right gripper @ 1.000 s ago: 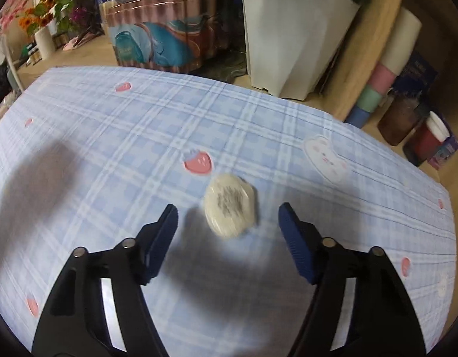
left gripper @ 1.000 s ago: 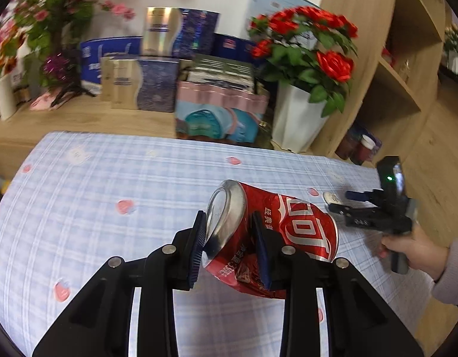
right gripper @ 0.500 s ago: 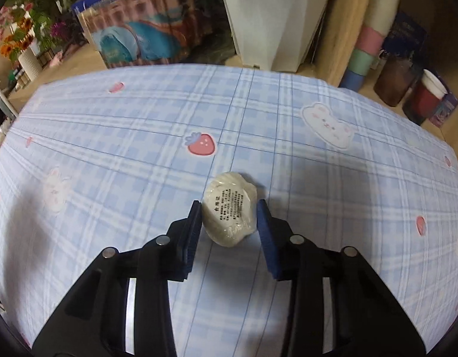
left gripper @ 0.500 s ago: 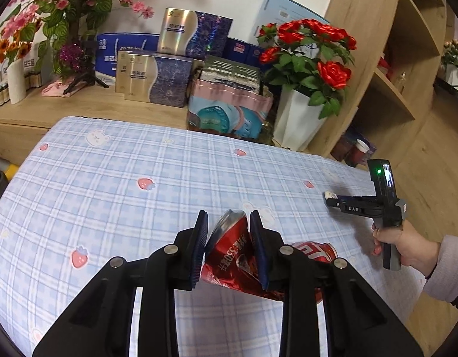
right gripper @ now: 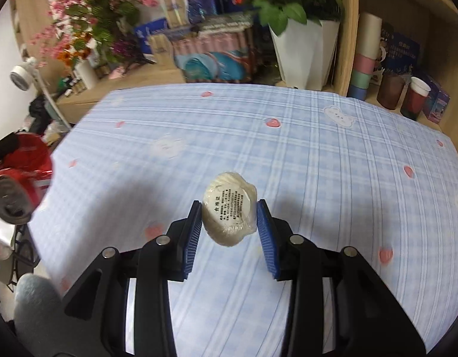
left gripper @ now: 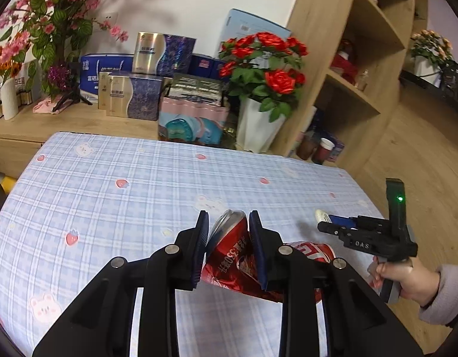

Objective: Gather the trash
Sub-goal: 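Grasp the white wrapped round item with the right gripper while the left gripper holds the can, then carry the can and white item over the brown bin and release both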

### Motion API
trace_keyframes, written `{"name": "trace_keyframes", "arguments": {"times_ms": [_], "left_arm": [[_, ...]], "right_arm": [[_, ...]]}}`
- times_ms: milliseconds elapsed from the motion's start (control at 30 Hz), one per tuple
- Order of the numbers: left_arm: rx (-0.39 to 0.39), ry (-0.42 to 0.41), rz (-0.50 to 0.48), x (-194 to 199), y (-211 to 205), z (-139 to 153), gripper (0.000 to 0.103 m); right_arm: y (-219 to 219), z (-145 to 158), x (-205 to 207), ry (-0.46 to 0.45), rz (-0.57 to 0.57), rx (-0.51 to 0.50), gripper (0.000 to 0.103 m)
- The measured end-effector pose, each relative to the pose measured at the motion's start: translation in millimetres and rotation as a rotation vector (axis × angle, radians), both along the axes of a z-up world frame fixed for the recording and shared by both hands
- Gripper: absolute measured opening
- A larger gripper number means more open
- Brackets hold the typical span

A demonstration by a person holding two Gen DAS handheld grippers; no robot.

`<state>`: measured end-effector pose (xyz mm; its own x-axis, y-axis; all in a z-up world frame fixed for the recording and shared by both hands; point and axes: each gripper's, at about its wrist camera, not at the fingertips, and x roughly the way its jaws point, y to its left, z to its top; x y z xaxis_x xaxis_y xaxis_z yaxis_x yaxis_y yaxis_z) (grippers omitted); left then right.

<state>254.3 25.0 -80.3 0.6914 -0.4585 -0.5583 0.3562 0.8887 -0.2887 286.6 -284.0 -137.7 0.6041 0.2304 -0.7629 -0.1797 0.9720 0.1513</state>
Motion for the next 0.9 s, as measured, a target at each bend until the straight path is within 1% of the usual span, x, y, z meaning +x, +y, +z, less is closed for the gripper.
{"name": "trace_keyframes", "arguments": {"times_ms": [167,300,500,667,767,900], "left_arm": [[0.001,-0.006,-0.031,-42.8,-12.3,7.1,0.027],[0.01,-0.016,-0.053,-77.0,-21.7,9.5,0.027],[0.006,-0.01,-0.072,-125.1,-31.1,7.6,0.026],[0.041,-0.012,-0.092,-163.1,-43.2,-3.3,0.026],[0.063,-0.009,-0.1,-178.4,-48.4,-13.2,0.026],[0.073,0.02,-0.107,-197.3,-55.3,-31.6,0.026]], "right_arm": [[7.5,23.3,-64.4,-0.056,0.014,0.033,0.039],[11.2,35.4,-106.6,-0.093,0.015,0.047,0.039],[13.4,50.2,-172.8,-0.149,0.002,0.079,0.039],[13.8,56.6,-213.8,-0.184,-0.014,0.099,0.039],[13.0,57.8,-232.7,-0.199,-0.022,0.109,0.039],[9.5,56.4,-255.1,-0.208,-0.039,0.138,0.039]]}}
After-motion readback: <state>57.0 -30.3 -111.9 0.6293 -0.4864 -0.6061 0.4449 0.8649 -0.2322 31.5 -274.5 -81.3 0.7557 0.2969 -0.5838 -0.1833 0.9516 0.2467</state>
